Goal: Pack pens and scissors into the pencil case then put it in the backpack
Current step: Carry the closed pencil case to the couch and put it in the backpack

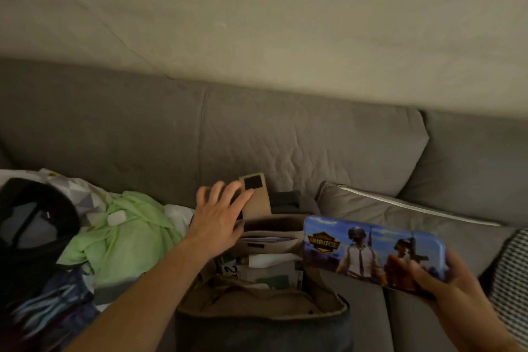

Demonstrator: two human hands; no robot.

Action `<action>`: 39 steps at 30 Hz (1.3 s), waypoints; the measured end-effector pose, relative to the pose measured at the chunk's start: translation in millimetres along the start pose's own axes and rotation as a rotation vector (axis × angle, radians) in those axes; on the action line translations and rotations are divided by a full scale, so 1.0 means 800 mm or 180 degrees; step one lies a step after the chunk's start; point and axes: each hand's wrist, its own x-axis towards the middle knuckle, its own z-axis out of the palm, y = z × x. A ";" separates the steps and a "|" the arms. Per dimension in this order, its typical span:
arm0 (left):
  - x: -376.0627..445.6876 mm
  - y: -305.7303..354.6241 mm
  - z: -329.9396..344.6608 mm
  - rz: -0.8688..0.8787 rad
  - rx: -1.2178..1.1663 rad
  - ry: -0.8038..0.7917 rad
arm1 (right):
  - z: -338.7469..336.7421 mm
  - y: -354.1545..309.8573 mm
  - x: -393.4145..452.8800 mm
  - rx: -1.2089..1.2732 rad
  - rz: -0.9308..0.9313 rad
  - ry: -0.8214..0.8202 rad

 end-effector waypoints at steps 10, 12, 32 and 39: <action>0.008 -0.007 0.014 0.0295 0.0129 0.0618 | 0.035 -0.013 0.005 -0.0764 -0.0696 -0.0153; 0.004 -0.009 0.011 0.0358 0.0210 0.0733 | 0.042 -0.012 0.007 -0.0805 -0.0785 -0.0202; 0.012 -0.024 0.039 0.0107 0.0706 -0.0145 | 0.077 -0.023 0.007 -0.1898 -0.1787 -0.0202; 0.018 -0.033 0.044 0.0201 0.0911 -0.0505 | 0.069 -0.026 0.009 -0.2330 -0.2004 -0.0207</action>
